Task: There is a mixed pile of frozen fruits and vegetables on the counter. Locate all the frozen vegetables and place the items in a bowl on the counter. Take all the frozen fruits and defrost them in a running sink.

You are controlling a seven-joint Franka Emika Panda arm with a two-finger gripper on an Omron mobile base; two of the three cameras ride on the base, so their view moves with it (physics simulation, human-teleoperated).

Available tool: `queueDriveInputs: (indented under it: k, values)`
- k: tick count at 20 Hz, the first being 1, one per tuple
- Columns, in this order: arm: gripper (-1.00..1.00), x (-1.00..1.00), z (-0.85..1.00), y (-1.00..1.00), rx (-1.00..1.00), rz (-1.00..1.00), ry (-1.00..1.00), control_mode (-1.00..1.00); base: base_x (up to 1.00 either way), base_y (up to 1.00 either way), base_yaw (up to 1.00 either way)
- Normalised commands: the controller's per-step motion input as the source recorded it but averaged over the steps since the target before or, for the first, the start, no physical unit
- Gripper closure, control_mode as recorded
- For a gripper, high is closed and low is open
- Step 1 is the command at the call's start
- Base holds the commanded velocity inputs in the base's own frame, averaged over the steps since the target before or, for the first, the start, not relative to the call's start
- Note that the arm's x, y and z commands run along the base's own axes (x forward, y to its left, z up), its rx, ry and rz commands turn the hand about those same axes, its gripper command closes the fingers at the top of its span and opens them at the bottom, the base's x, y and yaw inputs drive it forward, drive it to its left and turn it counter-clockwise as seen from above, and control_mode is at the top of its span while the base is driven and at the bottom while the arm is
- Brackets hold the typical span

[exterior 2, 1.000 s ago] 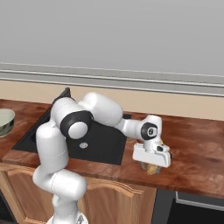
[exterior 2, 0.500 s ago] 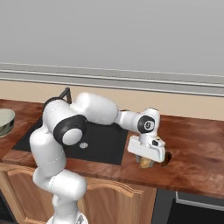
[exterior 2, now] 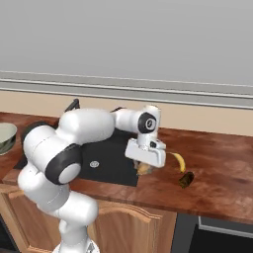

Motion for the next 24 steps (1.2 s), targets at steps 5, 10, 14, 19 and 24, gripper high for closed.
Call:
queueDriveInputs:
  k: [5, 10, 14, 19, 24]
  values:
    - [1.00, 0.00, 0.66, 0.85, -0.09, 0.06, 0.15, -1.00, 0.00, 0.00, 0.00]
    - [1.00, -0.04, 0.13, 0.96, -0.16, 0.12, 0.12, -1.00, 0.00, 0.00, 0.00]
    - [1.00, 0.03, 0.24, 0.85, -0.09, 0.07, 0.05, -1.00, 0.00, 0.00, 0.00]
    - [1.00, 0.00, 0.15, 0.65, 0.08, -0.01, -0.18, -1.00, 0.00, 0.00, 0.00]
    - [1.00, -0.05, 0.08, 0.60, 0.08, -0.05, -0.30, -1.00, 0.00, 0.00, 0.00]
